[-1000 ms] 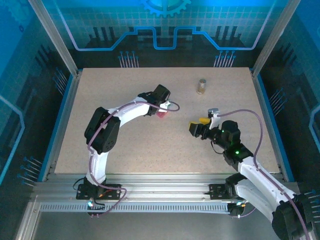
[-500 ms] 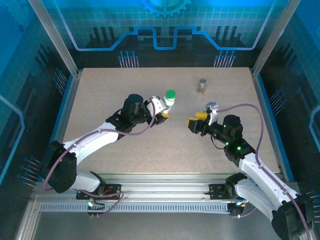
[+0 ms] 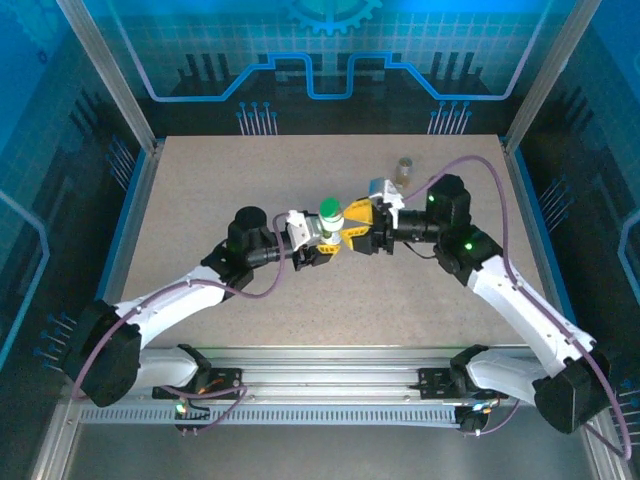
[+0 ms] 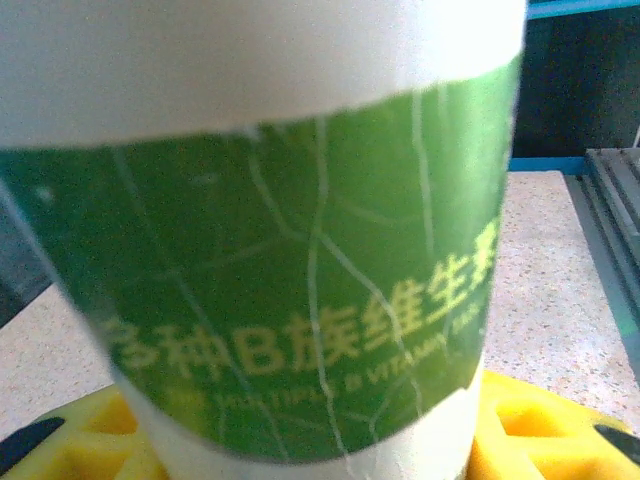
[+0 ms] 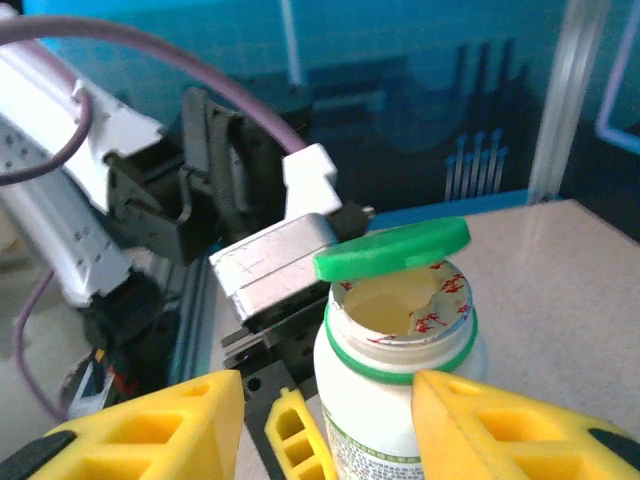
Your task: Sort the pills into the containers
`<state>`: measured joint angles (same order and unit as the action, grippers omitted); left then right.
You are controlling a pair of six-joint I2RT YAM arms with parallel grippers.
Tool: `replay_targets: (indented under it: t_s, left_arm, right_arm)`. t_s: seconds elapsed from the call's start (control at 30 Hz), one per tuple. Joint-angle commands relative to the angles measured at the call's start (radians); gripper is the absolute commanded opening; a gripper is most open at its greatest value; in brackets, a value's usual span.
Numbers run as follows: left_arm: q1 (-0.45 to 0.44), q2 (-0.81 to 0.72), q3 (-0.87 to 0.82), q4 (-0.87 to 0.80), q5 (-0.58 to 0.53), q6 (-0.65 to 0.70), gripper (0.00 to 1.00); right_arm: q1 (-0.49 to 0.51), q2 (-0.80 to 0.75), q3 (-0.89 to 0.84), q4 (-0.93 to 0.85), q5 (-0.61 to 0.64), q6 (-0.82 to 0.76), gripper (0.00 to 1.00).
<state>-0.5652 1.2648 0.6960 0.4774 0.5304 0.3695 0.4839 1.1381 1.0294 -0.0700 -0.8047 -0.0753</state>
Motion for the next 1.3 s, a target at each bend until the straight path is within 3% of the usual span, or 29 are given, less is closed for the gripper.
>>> replay_targets:
  t_s: [0.0, 0.23, 0.3, 0.83, 0.93, 1.1, 1.27]
  left_arm:
    - [0.001, -0.024, -0.039, 0.051, 0.07, 0.015, 0.0]
    - [-0.017, -0.054, -0.069, 0.044, 0.118, 0.049, 0.0]
    - [-0.029, -0.067, -0.063, 0.008, 0.118, 0.081, 0.0]
    - [-0.063, -0.065, -0.052, -0.033, 0.128, 0.141, 0.0]
    - [-0.064, -0.059, -0.046, -0.037, 0.126, 0.141, 0.0]
    - [-0.063, -0.053, -0.038, -0.046, 0.129, 0.149, 0.0]
    - [-0.065, -0.052, -0.027, -0.059, 0.129, 0.158, 0.0]
  right_arm:
    - [0.064, 0.072, 0.123, -0.309, -0.025, -0.213, 0.49]
    - [0.152, 0.167, 0.241, -0.514, 0.123, -0.331, 0.54]
    - [0.156, 0.17, 0.249, -0.519, 0.156, -0.33, 0.62]
    - [0.14, 0.162, 0.258, -0.498, 0.307, -0.295, 0.74]
    - [0.127, 0.152, 0.249, -0.487, 0.298, -0.295, 0.74]
    - [0.132, 0.162, 0.243, -0.544, 0.125, -0.39, 0.68]
    - [0.148, 0.19, 0.237, -0.589, 0.112, -0.435, 0.62]
